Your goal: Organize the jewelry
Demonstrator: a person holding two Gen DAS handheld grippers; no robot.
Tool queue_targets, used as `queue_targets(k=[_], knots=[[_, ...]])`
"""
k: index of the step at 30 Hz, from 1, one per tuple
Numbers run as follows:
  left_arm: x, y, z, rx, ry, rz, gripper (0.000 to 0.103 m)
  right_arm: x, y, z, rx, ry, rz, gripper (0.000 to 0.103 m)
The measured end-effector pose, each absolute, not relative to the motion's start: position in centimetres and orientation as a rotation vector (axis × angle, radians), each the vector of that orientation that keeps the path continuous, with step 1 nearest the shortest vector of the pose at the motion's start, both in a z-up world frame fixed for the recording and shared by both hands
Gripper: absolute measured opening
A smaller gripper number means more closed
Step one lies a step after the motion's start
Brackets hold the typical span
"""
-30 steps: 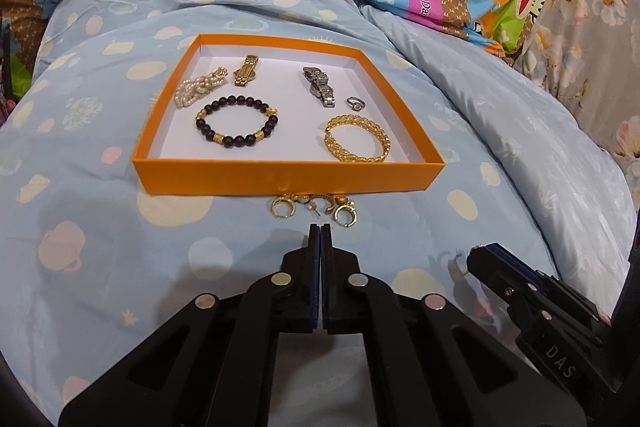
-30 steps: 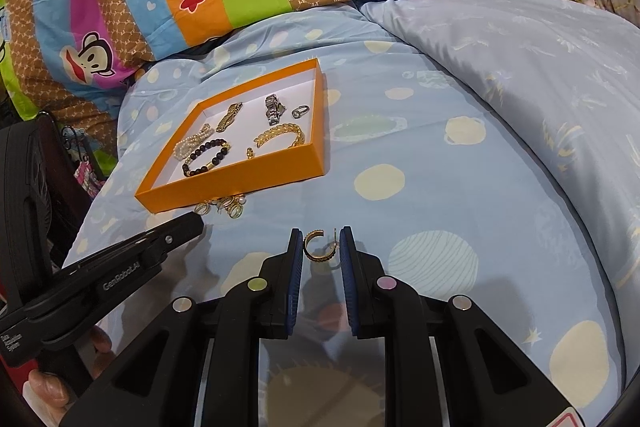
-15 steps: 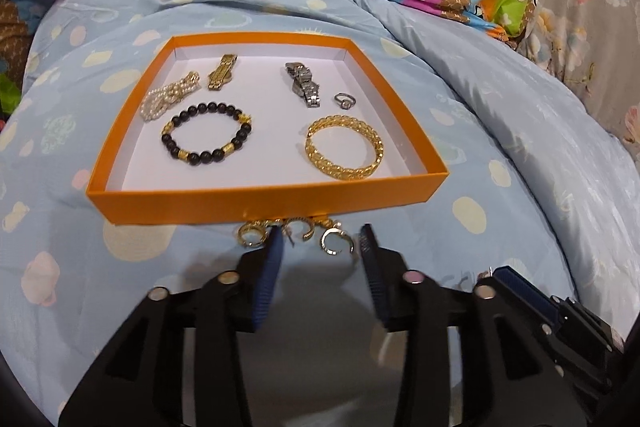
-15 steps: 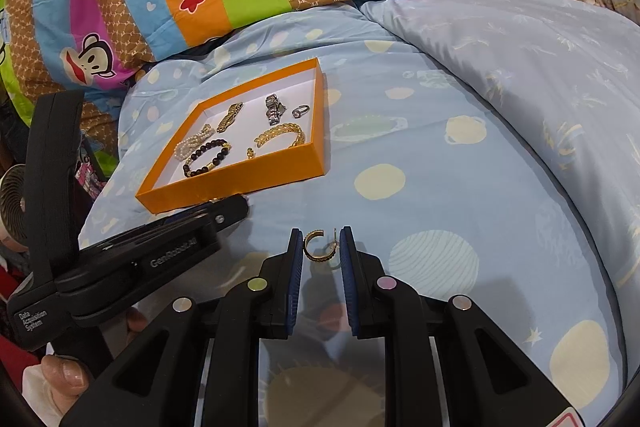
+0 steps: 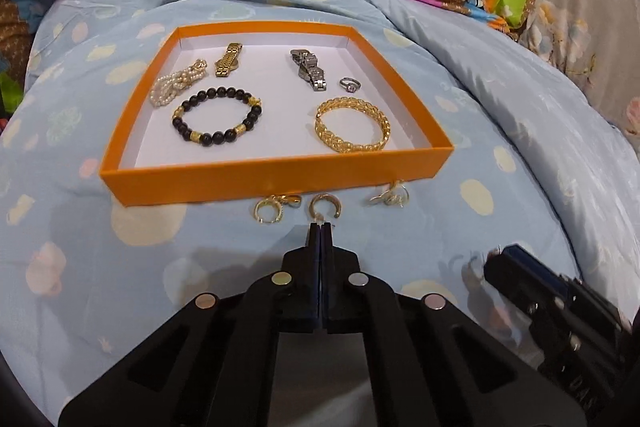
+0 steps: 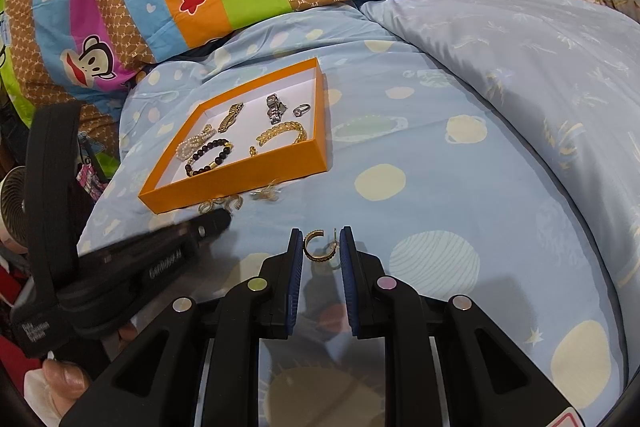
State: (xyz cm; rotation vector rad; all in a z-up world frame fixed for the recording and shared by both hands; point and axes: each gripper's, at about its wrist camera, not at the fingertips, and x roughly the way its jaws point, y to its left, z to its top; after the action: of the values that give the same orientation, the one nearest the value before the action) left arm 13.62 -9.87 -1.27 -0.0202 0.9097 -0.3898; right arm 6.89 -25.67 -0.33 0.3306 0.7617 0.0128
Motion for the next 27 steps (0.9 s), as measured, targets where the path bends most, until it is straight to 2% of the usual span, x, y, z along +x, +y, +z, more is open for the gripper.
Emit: queue_targets(k=[7,21,23,27], knots=[[12.9,-8.4,-0.9,-0.074,0.906,-0.392,0.000,6.9,-25.5,-0.2,0.327,0.760,0.012,0.018],[15.4,-11.8,-1.2,-0.036,0.922,-0.375,0.002,6.7,-25.6,-0.2,0.332,0.753,0.021,0.018],[15.4,-11.9,-1.1,-0.037,0.920,-0.376,0.009,6.7,-25.6,-0.2,0.334,0.753,0.022,0.018],[14.9,-11.8,-0.7,-0.027,0.886,-0.364,0.046,6.7,-25.6,-0.2,0.335,0.751,0.026,0.018]])
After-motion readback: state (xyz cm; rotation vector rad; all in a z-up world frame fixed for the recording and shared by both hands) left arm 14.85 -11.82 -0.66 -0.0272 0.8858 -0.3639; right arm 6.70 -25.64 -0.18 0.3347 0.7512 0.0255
